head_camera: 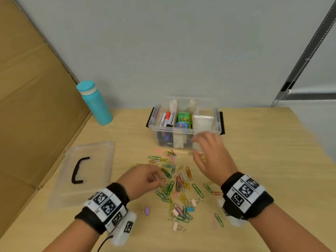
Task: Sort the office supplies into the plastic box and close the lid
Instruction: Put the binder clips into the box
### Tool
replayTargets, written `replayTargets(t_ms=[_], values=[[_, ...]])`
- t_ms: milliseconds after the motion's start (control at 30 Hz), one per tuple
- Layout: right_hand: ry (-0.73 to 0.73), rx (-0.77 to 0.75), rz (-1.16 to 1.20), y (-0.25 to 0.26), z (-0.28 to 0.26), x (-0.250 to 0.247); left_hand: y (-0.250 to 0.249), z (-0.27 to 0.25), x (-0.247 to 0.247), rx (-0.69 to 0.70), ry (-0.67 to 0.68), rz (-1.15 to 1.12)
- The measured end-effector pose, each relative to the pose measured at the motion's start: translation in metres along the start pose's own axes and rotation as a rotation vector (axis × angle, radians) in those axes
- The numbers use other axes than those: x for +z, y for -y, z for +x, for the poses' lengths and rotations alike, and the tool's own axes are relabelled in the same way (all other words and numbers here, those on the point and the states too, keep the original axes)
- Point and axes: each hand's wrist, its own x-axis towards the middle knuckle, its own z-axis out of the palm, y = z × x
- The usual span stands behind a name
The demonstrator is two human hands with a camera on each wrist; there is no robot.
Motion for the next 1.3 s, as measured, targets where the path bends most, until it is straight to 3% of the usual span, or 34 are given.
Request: replayTargets(t_ms=[67,167,267,800,933,1100,1300], values=[[0.307,-0.104,0.074,0.019,-0.017,0.004,0.019,-0.011,0.017,-0.034,0.095,-0.063],[0.724,-0.135,0.133,0.035,-0.039,0.023,0.036,-0.02,0.032,-0.01,0.152,-0.091],[0.884,-0.112,0.125,0.045,-0.054,0.039,0.047,-0.025,0.041,0.014,0.16,-0.054],[0.768,0.018,0.095,0.063,-0.07,0.057,0.056,-0.026,0.059,0.154,0.065,-0.052],[0.694,0.108,0.313,0.052,-0.07,0.058,0.049,-0.025,0.058,0.192,0.033,-0.105],[0.592,0.465,0.744,0.029,-0.067,0.04,0.031,-0.023,0.062,0.237,0.015,-0.11],[0.501,0.719,1.067,0.014,-0.066,0.033,0.011,-0.022,0.078,0.31,0.061,-0.105]])
